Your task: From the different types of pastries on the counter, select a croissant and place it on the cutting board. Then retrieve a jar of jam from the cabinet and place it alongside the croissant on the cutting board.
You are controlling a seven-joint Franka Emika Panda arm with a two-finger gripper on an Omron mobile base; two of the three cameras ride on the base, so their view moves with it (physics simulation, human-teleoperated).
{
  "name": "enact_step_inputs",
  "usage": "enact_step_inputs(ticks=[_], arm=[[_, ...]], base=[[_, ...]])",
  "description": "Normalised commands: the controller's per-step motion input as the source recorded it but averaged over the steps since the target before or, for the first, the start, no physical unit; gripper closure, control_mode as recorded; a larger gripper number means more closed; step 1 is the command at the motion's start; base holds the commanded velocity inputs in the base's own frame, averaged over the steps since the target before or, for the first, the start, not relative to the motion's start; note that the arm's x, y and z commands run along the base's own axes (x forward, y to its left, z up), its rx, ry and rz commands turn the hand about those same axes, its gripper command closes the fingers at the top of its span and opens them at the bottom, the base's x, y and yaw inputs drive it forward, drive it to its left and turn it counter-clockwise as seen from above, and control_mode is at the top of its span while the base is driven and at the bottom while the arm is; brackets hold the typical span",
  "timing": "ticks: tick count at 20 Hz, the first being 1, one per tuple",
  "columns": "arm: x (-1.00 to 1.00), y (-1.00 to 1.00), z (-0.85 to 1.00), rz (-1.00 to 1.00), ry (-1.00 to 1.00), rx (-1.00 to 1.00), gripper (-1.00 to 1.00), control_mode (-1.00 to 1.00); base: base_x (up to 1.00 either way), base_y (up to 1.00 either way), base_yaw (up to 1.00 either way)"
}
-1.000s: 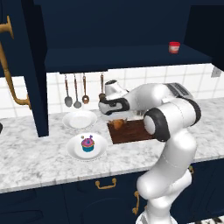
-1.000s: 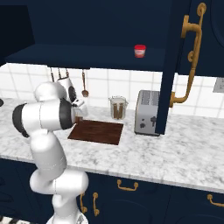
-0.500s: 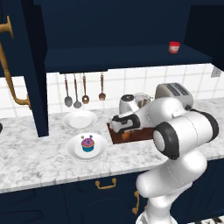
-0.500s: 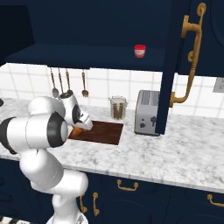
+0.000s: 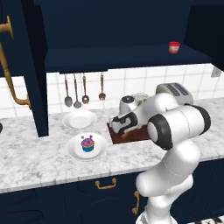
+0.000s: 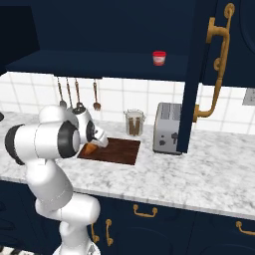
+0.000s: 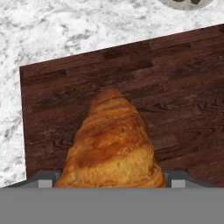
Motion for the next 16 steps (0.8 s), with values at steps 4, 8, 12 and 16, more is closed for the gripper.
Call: enact_step_inputs(ticks=[4,8,12,16], arm=[[-0.01,0.0,0.0,0.0,0.0,0.0,-1.0,-1.0],[-0.03,0.0,0.04,0.0,-0.02,0.0,-1.0,-1.0],[-0.01,0.0,0.61,0.0,-0.12,0.0,-1.0,-1.0],[-0.32,-0.05,0.99,0.0,-0.19,0.0,-1.0,-1.0]], base=[[0.0,0.0,0.0],[0.0,0.0,0.0],[0.0,0.0,0.0],[0.0,0.0,0.0]])
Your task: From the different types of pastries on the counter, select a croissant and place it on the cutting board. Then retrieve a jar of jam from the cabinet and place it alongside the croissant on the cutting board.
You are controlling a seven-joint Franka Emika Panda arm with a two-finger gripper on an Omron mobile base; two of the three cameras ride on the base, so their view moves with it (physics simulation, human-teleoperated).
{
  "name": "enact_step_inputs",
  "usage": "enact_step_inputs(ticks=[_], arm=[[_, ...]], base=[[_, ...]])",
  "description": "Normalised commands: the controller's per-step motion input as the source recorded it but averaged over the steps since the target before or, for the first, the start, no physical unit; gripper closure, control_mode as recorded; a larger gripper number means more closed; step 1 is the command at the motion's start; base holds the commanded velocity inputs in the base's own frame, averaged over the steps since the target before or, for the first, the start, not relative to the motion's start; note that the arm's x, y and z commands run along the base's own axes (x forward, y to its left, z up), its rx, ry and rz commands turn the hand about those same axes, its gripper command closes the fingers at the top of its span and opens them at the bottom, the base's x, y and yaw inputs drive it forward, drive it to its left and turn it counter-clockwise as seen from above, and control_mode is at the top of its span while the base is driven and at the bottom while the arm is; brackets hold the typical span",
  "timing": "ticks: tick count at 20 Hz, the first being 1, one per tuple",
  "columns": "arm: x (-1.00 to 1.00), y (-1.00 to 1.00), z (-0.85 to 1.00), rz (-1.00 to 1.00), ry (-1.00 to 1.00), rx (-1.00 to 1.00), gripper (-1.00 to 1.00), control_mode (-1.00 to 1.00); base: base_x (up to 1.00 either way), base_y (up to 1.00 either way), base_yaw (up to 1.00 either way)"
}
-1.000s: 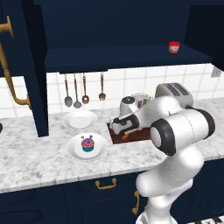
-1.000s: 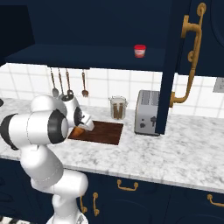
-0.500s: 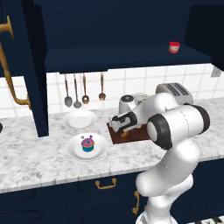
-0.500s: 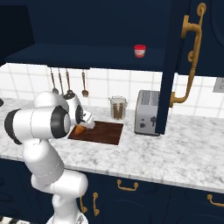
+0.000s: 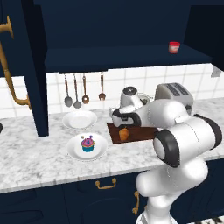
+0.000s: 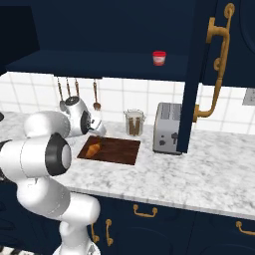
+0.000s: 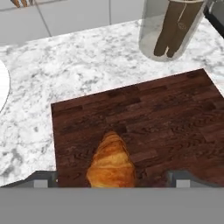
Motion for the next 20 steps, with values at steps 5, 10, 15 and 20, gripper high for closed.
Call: enact_step_inputs(ticks=[5,10,15,20], arm=[[-0.86,-0.31,0.88,0.1,-0.23,0.0,-1.0,-1.0],[-1.0,-0.58,0.64,0.22,-0.19,0.0,-1.0,-1.0],[-0.8,-0.68,0.71,0.27,-0.15,-0.13,-1.0,-1.0],[-0.2,-0.58,0.97,0.04,-0.23,-0.05,-1.0,-1.0]], base=[[0.0,0.0,0.0],[0.0,0.0,0.0],[0.0,0.0,0.0],[0.0,0.0,0.0]])
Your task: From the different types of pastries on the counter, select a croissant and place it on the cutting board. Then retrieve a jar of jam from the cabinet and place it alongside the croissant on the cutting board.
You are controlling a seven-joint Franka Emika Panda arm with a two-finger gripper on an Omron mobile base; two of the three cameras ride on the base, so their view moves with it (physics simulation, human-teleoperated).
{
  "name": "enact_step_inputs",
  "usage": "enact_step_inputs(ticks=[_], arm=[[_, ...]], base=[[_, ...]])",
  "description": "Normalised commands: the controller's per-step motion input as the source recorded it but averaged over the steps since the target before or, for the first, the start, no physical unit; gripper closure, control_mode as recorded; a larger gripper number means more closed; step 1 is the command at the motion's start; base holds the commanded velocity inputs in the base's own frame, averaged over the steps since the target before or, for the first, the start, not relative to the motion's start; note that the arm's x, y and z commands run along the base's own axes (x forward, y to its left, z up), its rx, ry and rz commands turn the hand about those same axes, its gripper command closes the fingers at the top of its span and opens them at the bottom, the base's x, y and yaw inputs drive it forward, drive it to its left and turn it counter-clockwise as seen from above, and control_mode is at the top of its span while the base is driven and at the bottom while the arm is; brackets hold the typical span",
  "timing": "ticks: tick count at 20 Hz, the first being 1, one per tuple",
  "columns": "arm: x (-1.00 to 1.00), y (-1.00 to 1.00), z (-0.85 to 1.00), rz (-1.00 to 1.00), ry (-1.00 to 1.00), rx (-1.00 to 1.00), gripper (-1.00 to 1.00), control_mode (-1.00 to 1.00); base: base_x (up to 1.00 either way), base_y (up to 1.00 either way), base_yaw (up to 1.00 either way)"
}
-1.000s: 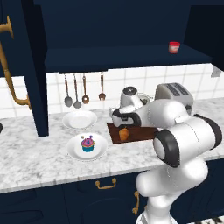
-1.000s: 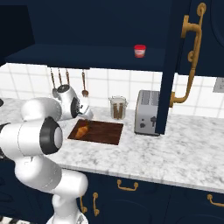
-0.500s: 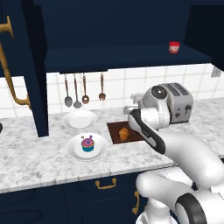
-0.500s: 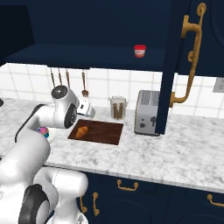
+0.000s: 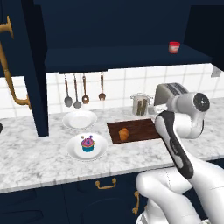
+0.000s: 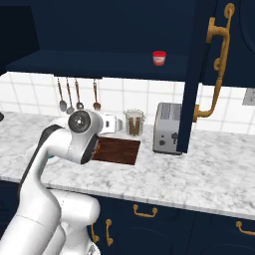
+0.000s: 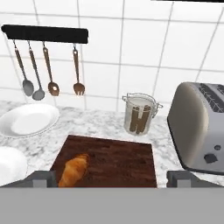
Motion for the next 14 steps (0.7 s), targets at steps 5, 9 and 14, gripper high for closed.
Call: enact_step_inputs(ticks=[5,9,14], arm=[[0.12,-0.35,1.0,-0.21,-0.2,-0.08,-1.0,-1.0],[0.24,-0.38,1.0,-0.33,-0.12,-0.2,-1.0,-1.0],[0.06,-0.27,0.79,-0.21,-0.06,-0.15,-1.0,-1.0]], base=[[0.0,0.0,0.0],[0.0,0.0,0.0],[0.0,0.0,0.0]])
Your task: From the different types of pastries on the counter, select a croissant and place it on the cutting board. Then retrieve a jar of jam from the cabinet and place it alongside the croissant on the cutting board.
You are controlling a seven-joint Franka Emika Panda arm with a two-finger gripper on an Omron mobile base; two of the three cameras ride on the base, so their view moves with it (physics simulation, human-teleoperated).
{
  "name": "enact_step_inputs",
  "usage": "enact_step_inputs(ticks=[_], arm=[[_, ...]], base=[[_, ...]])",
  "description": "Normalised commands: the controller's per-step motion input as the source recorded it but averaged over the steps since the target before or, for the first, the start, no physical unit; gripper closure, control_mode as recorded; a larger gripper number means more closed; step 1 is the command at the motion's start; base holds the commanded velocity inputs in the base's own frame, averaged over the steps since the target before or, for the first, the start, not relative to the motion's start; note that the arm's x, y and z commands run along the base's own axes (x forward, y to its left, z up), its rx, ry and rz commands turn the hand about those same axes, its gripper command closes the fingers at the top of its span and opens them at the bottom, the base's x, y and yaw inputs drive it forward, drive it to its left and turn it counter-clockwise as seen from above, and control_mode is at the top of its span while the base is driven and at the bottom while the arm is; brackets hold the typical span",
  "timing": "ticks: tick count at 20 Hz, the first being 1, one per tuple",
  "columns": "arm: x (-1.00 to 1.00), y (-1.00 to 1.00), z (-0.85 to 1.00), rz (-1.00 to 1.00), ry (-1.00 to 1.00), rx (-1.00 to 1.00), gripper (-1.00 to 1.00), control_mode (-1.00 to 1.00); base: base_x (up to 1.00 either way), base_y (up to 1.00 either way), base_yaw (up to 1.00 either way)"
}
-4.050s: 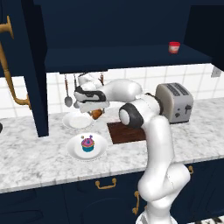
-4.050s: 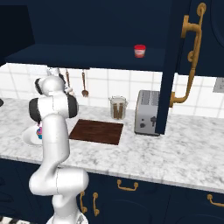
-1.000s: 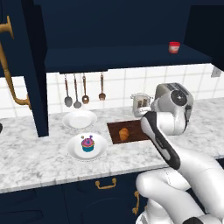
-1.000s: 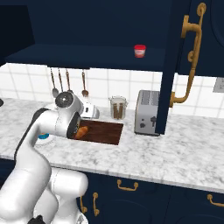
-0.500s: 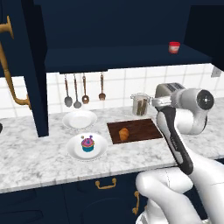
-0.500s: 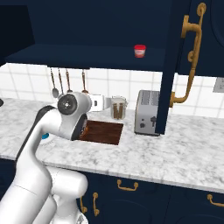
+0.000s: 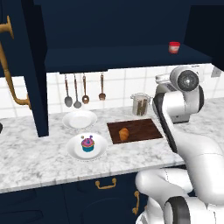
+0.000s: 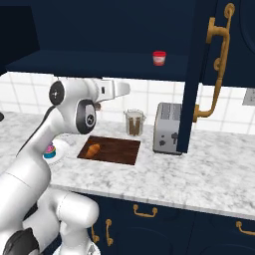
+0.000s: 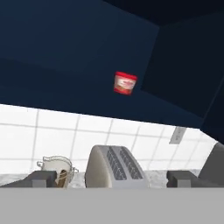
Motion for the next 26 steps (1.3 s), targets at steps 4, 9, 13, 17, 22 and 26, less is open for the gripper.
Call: enact_step_inputs(ticks=[4,9,13,17,22,26], arm=[[-0.45,-0.4,0.0,0.03,-0.02,0.09,-1.0,-1.0],[-0.82,-0.61,0.33,0.12,-0.07,0.07,-1.0,-1.0],[0.04,-0.03,1.0,0.0,-0.16,0.08,-1.0,-1.0],[0.35,0.0,0.97,0.0,-0.07,0.08,-1.0,-1.0],[0.66,0.0,0.36,0.0,0.23,0.02,-1.0,-1.0],[0.17,0.0,0.13,0.0,0.05,0.02,-1.0,-1.0]], base=[[0.0,0.0,0.0],[0.0,0.0,0.0],[0.0,0.0,0.0],[0.0,0.0,0.0],[0.0,0.0,0.0],[0.0,0.0,0.0]])
